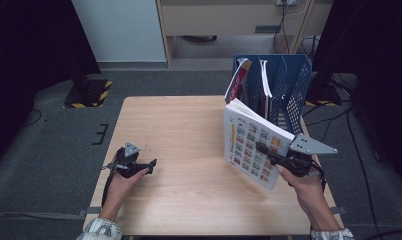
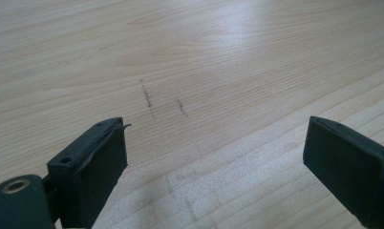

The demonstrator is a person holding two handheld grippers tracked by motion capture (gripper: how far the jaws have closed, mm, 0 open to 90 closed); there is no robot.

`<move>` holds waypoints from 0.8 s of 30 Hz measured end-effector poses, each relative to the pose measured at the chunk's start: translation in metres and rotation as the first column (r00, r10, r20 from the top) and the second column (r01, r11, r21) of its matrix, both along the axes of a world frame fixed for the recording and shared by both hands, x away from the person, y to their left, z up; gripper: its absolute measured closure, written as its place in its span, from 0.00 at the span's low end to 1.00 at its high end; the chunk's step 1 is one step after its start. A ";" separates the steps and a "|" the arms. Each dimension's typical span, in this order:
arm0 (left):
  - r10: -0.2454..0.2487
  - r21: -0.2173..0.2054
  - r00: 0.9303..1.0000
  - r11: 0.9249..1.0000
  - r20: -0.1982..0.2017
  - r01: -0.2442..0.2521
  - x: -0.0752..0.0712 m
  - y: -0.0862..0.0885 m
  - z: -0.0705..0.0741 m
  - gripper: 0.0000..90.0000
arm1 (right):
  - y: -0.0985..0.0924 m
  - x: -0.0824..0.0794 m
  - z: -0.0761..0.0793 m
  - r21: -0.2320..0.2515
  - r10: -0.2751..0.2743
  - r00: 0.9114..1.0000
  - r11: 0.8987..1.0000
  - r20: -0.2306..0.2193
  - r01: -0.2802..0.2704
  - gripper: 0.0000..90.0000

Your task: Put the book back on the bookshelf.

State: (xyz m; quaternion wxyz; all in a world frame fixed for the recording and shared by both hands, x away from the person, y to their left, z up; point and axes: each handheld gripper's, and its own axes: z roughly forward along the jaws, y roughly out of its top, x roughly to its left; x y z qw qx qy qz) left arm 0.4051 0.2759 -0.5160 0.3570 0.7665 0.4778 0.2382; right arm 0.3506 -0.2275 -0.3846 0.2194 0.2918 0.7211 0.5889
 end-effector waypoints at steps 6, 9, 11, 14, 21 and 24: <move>-0.001 0.004 1.000 1.000 -0.003 0.001 0.000 0.000 -0.001 0.08 | -0.010 -0.003 0.002 0.010 -0.016 1.000 1.000 0.003 0.016 0.82; -0.002 0.004 1.000 1.000 -0.001 0.002 0.000 0.000 -0.001 0.08 | -0.013 -0.004 0.003 0.010 -0.023 1.000 1.000 0.002 0.023 0.82; -0.001 0.003 1.000 1.000 -0.002 0.001 0.000 0.000 -0.001 0.08 | -0.015 -0.004 0.003 0.009 -0.025 1.000 1.000 0.003 0.025 0.82; 0.002 0.001 1.000 1.000 -0.002 -0.002 0.000 0.001 -0.001 0.08 | -0.017 -0.005 0.003 0.013 -0.032 1.000 0.999 0.001 0.032 0.82; 0.000 0.004 1.000 1.000 -0.001 0.000 0.000 0.000 -0.001 0.08 | -0.025 -0.008 0.005 0.006 -0.045 0.999 0.999 0.004 0.045 0.82; 0.001 0.004 1.000 1.000 -0.002 -0.001 0.000 0.000 -0.001 0.08 | -0.029 -0.011 0.007 0.004 -0.047 0.999 0.999 0.005 0.047 0.82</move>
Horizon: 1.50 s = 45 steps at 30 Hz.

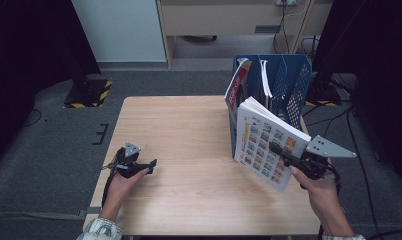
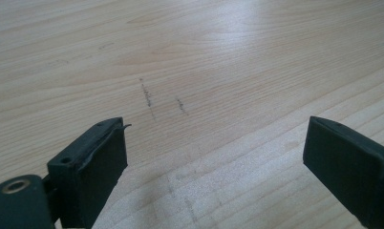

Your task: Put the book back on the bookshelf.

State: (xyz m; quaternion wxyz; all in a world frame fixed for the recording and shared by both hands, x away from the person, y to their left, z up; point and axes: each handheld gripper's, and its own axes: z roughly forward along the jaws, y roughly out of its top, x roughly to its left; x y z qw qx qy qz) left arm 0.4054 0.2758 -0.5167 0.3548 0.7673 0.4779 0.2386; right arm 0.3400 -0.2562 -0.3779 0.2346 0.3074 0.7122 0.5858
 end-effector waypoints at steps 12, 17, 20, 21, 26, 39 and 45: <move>-0.002 0.003 1.000 1.000 0.000 0.002 0.000 -0.001 0.000 0.08 | -0.015 -0.007 0.004 -0.008 -0.021 1.000 1.000 0.004 0.021 0.82; -0.001 0.004 1.000 1.000 0.000 0.001 0.000 -0.001 -0.001 0.08 | -0.022 -0.007 0.005 -0.003 -0.042 0.999 0.999 0.005 0.042 0.82; -0.002 0.005 1.000 1.000 -0.001 0.002 0.000 -0.001 -0.001 0.08 | -0.026 -0.006 0.004 0.000 -0.052 0.999 0.999 0.003 0.052 0.82; -0.003 0.005 1.000 1.000 -0.001 0.003 0.000 -0.001 -0.001 0.08 | -0.027 -0.006 0.004 0.000 -0.053 0.999 0.999 0.002 0.053 0.82; -0.003 0.005 1.000 1.000 -0.002 0.003 0.000 -0.001 -0.001 0.08 | -0.029 -0.005 0.003 0.002 -0.061 0.998 0.998 -0.001 0.061 0.82; -0.005 0.006 1.000 1.000 -0.002 0.005 0.000 -0.001 -0.001 0.08 | -0.032 -0.006 0.004 0.006 -0.068 0.998 0.998 -0.001 0.068 0.82; -0.003 0.005 1.000 1.000 -0.002 0.003 0.000 -0.001 -0.001 0.08 | -0.038 -0.009 0.009 0.017 -0.082 0.997 0.996 0.005 0.082 0.82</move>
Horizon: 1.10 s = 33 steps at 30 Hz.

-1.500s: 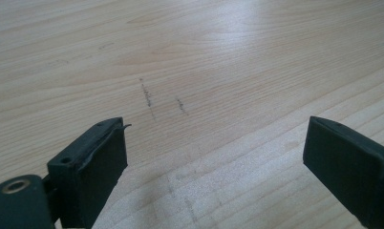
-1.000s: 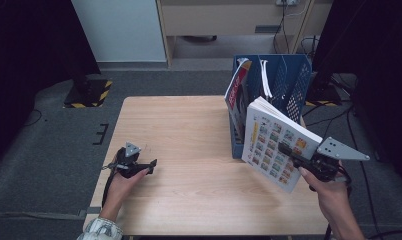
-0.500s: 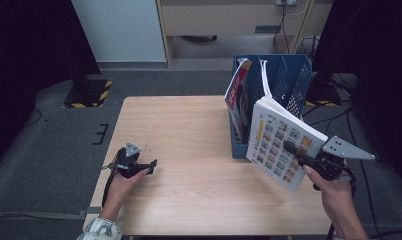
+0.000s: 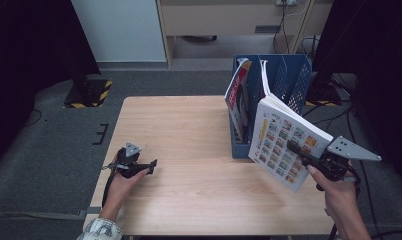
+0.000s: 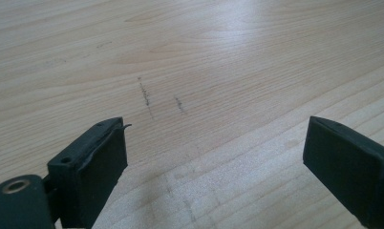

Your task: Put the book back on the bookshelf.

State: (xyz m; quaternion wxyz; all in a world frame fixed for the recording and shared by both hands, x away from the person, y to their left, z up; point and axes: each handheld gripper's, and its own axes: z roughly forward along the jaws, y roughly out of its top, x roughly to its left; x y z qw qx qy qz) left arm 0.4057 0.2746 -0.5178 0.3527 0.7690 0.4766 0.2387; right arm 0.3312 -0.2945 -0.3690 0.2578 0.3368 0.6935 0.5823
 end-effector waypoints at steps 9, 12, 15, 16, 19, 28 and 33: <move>0.000 0.003 1.000 1.000 -0.002 0.000 0.000 0.000 0.000 0.08 | -0.018 -0.002 0.020 0.014 -0.033 0.999 0.999 0.009 0.033 0.82; -0.002 0.005 1.000 1.000 -0.001 0.002 0.000 -0.001 0.000 0.08 | -0.022 -0.003 0.028 0.020 -0.040 0.999 0.999 0.010 0.039 0.82; -0.003 0.005 1.000 1.000 0.001 0.003 0.000 -0.001 0.000 0.08 | -0.024 -0.003 0.035 0.027 -0.044 0.999 0.999 0.011 0.044 0.82; -0.002 0.004 1.000 1.000 0.001 0.002 -0.001 -0.001 0.000 0.08 | -0.025 -0.002 0.037 0.029 -0.046 0.999 0.999 0.012 0.046 0.82; -0.003 0.006 1.000 1.000 0.001 0.003 0.000 -0.001 0.000 0.08 | -0.026 0.001 0.041 0.030 -0.057 0.998 0.998 0.011 0.057 0.82; -0.003 0.006 1.000 1.000 0.001 0.003 -0.001 -0.001 0.000 0.08 | -0.030 0.013 0.048 0.046 -0.103 0.995 0.994 0.012 0.102 0.82; -0.005 0.008 1.000 1.000 0.002 0.005 0.000 -0.001 0.001 0.08 | -0.033 0.019 0.048 0.032 -0.132 0.991 0.991 0.011 0.132 0.82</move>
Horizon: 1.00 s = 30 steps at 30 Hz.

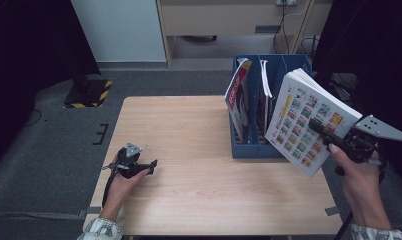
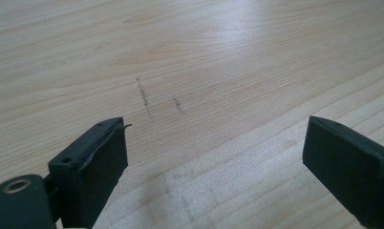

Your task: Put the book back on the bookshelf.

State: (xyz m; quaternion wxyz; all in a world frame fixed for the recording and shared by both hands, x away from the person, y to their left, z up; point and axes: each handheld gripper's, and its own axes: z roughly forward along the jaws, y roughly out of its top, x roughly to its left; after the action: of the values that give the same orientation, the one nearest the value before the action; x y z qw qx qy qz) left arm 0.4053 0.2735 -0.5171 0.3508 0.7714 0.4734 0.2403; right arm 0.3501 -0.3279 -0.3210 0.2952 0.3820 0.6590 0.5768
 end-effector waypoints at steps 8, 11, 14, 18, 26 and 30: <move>0.003 0.001 1.000 1.000 -0.001 -0.003 0.000 0.001 0.000 0.09 | -0.007 0.009 -0.002 0.008 -0.056 0.998 0.998 -0.003 0.056 0.82; 0.001 0.003 1.000 1.000 -0.001 -0.001 0.000 0.000 0.000 0.09 | -0.010 0.012 -0.002 0.010 -0.075 0.997 0.997 -0.002 0.075 0.82; 0.001 0.001 1.000 1.000 0.001 -0.001 0.000 0.000 0.000 0.09 | -0.013 0.013 -0.002 0.015 -0.098 0.995 0.995 -0.004 0.098 0.82; 0.002 0.005 1.000 1.000 -0.001 -0.002 0.000 0.000 0.000 0.09 | -0.017 0.015 -0.001 0.011 -0.120 0.993 0.993 -0.004 0.120 0.82; 0.002 0.005 1.000 1.000 -0.001 -0.002 0.000 0.000 -0.001 0.09 | -0.018 0.025 -0.001 -0.005 -0.181 0.983 0.983 -0.002 0.181 0.82; 0.002 0.004 1.000 1.000 -0.002 -0.002 0.000 0.000 0.000 0.09 | -0.018 0.033 -0.003 -0.003 -0.210 0.978 0.978 -0.008 0.210 0.82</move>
State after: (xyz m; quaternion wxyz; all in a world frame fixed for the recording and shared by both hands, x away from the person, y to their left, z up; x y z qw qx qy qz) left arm 0.4058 0.2738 -0.5176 0.3486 0.7719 0.4739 0.2408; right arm 0.3828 -0.3454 -0.3240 0.3519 0.4514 0.6168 0.5403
